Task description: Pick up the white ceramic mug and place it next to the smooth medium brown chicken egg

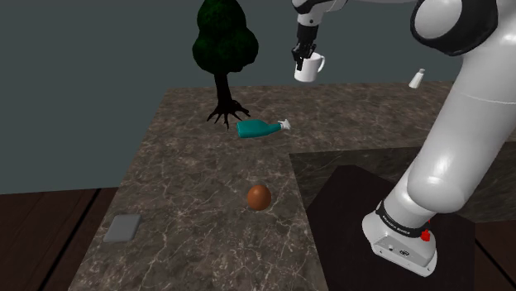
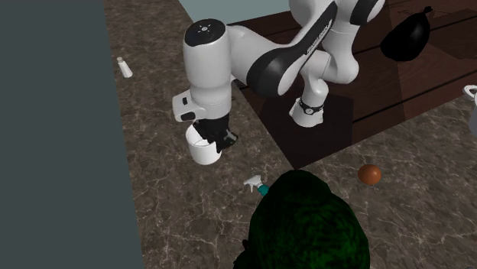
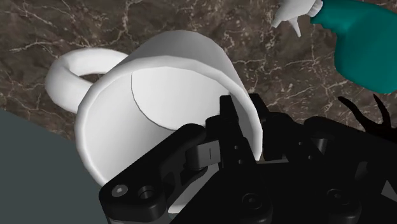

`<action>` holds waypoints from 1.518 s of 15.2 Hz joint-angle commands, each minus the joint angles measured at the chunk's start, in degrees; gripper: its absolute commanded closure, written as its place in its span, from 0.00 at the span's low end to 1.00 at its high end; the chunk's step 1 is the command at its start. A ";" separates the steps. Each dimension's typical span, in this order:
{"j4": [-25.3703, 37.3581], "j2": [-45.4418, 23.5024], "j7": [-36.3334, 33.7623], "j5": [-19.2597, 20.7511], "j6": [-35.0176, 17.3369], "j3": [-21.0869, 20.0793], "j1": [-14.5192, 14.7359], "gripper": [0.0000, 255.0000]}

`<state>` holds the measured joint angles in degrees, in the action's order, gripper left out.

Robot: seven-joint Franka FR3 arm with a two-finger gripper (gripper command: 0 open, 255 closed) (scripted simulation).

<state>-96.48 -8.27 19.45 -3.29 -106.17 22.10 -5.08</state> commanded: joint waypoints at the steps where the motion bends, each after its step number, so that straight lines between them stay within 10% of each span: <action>1: -4.42 3.54 -3.01 1.56 -1.20 -0.92 1.86 1.00; 23: -24.42 21.48 -34.89 5.44 -3.28 -18.08 15.40 1.00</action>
<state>-120.25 12.73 -14.10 2.23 -109.30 4.77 9.83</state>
